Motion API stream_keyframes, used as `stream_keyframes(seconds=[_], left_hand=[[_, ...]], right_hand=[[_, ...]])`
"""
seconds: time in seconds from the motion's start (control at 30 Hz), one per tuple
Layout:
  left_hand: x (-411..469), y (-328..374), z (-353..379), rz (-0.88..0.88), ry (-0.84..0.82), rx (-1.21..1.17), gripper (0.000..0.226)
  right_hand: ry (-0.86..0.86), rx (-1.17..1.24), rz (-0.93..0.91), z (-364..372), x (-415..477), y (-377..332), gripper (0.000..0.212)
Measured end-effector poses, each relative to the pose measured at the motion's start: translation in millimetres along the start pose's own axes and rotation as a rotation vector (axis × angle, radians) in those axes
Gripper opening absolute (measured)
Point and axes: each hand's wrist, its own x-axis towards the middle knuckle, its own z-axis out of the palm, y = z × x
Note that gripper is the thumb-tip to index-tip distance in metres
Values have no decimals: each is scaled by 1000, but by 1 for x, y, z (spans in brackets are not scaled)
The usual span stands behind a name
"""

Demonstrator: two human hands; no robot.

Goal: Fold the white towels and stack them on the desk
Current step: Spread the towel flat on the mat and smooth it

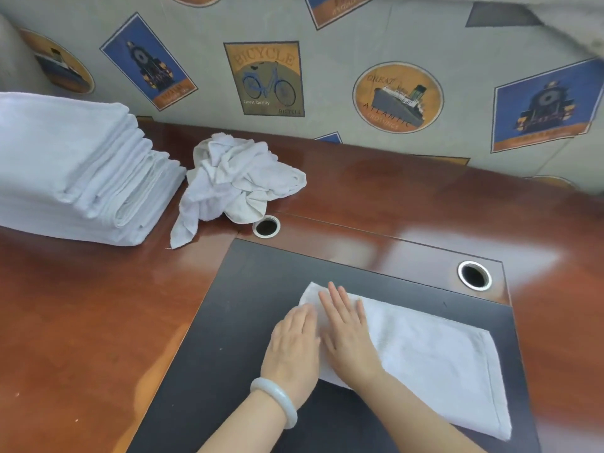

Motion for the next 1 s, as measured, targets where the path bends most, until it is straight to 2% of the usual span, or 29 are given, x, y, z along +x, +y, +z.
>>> stream_keyframes(seconds=[0.07,0.17,0.27,0.37,0.47,0.53,0.6,0.67,0.73,0.8,0.87,1.0], left_hand=[[18,9,11,90,-174,34,52],[35,5,29,164,-278,126,60],[35,-2,37,182,-313,189,60],[34,-3,39,173,-318,214,60],[38,-3,36,164,-297,171,57],[40,-2,23,-34,-293,70,63],[42,1,5,-377,-263,-41,72],[42,7,-12,-618,-267,-186,68],[43,8,-20,-755,-307,-370,56],[42,9,-28,-820,-396,-521,44],[41,9,-39,-802,-467,-655,33],[28,12,-73,-741,-383,-930,12]], right_hand=[[96,29,110,-6,-13,12,63],[70,-73,204,-12,-51,63,56],[96,-179,378,-30,-95,136,59],[84,-236,481,-49,-116,172,61],[193,-103,542,-59,-119,174,58],[294,11,762,-70,-124,168,59],[258,87,981,-79,-130,156,52],[166,201,1065,-83,-136,144,41],[123,336,1121,-86,-136,134,34],[124,489,1199,-92,-134,130,35],[147,703,1242,-98,-134,126,29],[225,874,1087,-117,-127,102,11]])
